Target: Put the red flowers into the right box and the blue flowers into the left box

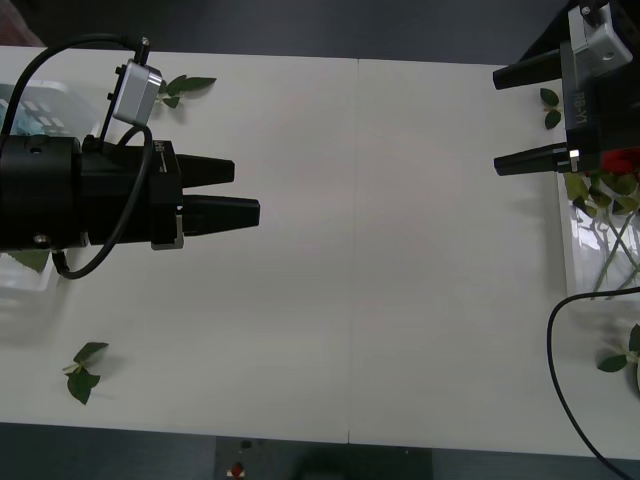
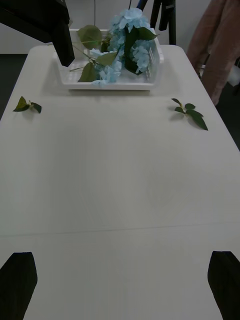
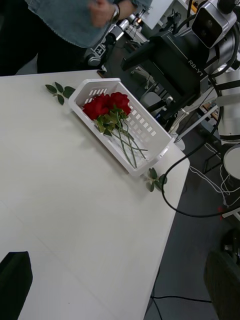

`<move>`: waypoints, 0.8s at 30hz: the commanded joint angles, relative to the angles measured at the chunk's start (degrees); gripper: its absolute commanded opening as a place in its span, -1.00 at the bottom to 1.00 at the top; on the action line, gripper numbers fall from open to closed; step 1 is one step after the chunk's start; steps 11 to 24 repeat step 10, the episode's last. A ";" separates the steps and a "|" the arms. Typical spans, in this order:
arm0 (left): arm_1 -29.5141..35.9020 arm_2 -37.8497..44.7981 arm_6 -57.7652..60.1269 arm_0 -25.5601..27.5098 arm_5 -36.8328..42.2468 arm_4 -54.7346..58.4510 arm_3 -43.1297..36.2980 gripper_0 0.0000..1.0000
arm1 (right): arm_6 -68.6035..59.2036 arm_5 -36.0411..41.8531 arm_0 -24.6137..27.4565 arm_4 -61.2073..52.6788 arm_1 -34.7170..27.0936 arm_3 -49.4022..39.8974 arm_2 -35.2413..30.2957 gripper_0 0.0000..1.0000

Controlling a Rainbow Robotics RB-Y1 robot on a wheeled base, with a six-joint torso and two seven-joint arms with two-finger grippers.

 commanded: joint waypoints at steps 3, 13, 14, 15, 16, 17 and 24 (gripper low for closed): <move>-0.38 1.12 -1.34 -1.01 -0.02 0.51 -1.32 1.00 | 0.50 -0.21 -1.79 -0.06 -0.85 -1.83 0.00 1.00; -0.38 1.12 -1.34 -1.01 -0.02 0.51 -1.32 1.00 | 0.50 -0.21 -1.79 -0.06 -0.85 -1.83 0.00 1.00; -0.38 1.12 -1.34 -1.01 -0.02 0.51 -1.32 1.00 | 0.50 -0.21 -1.79 -0.06 -0.85 -1.83 0.00 1.00; -0.38 1.12 -1.34 -1.01 -0.02 0.51 -1.32 1.00 | 0.50 -0.21 -1.79 -0.06 -0.85 -1.83 0.00 1.00; -0.38 1.12 -1.34 -1.01 -0.02 0.51 -1.32 1.00 | 0.50 -0.21 -1.79 -0.06 -0.85 -1.83 0.00 1.00; -0.38 1.12 -1.34 -1.01 -0.02 0.51 -1.32 1.00 | 0.50 -0.21 -1.79 -0.06 -0.85 -1.83 0.00 1.00; -0.38 1.12 -1.34 -1.01 -0.02 0.51 -1.32 1.00 | 0.50 -0.21 -1.79 -0.06 -0.85 -1.83 0.00 1.00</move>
